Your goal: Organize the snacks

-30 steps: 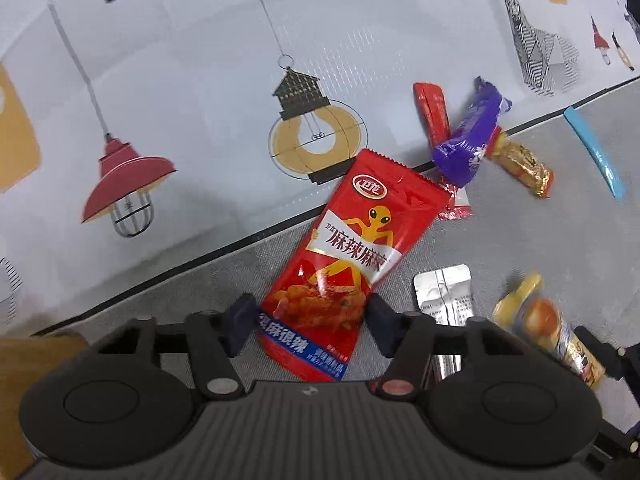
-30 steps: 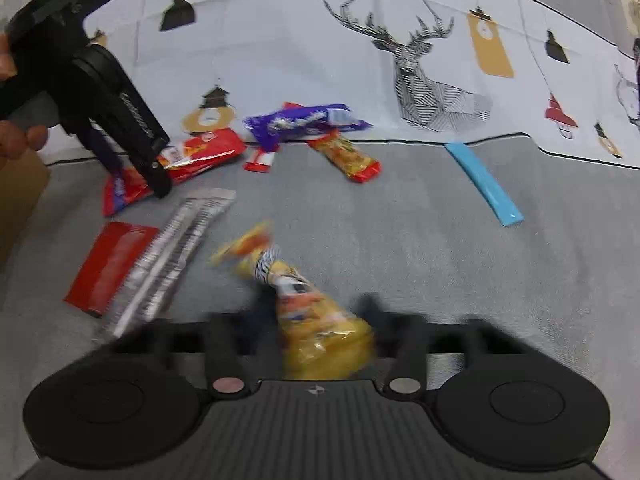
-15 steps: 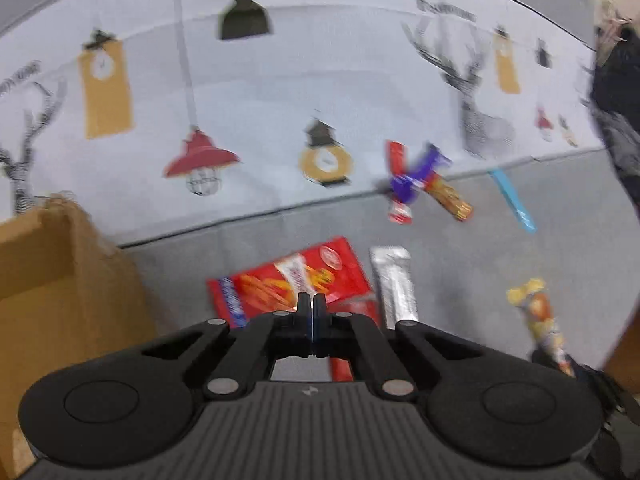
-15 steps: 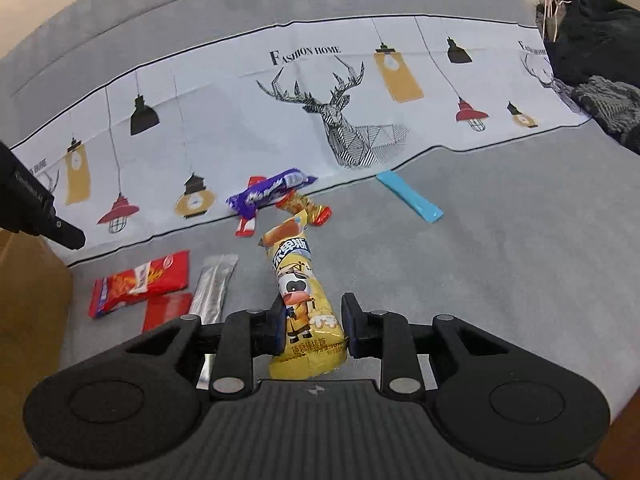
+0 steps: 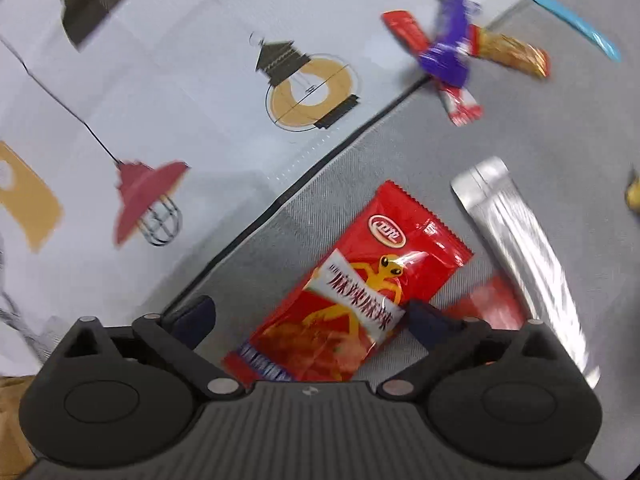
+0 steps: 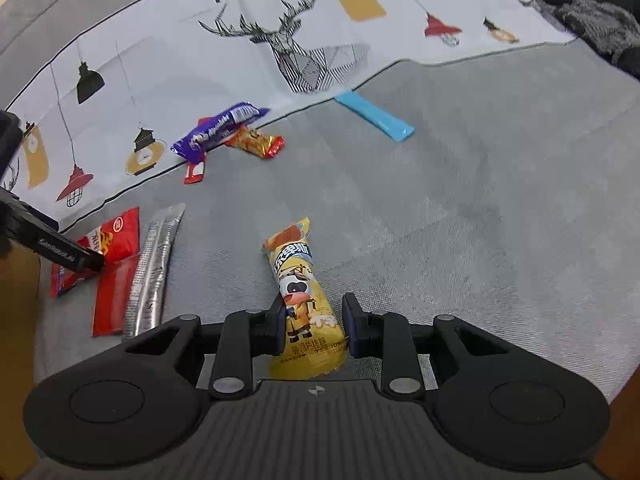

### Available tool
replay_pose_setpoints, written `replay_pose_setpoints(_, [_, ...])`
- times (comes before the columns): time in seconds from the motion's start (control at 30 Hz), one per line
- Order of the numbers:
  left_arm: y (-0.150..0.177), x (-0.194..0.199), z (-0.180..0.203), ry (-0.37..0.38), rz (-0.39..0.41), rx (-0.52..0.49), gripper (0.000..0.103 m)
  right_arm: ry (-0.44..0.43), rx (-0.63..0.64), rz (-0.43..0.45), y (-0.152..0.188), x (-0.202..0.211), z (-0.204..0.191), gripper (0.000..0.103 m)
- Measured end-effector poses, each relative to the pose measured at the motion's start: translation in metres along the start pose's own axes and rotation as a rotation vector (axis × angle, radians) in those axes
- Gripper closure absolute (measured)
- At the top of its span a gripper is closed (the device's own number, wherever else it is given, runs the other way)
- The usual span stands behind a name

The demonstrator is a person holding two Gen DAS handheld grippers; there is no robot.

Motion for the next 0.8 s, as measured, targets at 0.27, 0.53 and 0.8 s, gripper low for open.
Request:
replay_pose_setpoints(0.27, [0.017,0.018,-0.040,0.209,0.030,0.318,0.081,0.016,-0.016,-0.002,0.000,-0.010,0.000,0.075])
replay_pose_setpoints(0.53, [0.061,0.105,-0.054,0.235,0.168,0.417,0.095,0.005,-0.018,0.082,0.006,0.039,-0.018,0.076])
replay_pose_setpoints(0.8, [0.108,0.208,-0.056,0.228,0.338,0.465,0.095,-0.053,-0.005,0.159,0.010,0.102,-0.047,0.076])
Point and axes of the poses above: each gripper's, at about its wrist camera, not at the fingertips, and x roughly against the way its jaws point, z to its right, y to its underside, the point moved 1 cm from there along -x, roughly the way its jaws point, and after that the axes turned 3 degrees about -y, right-handed, at the moved point
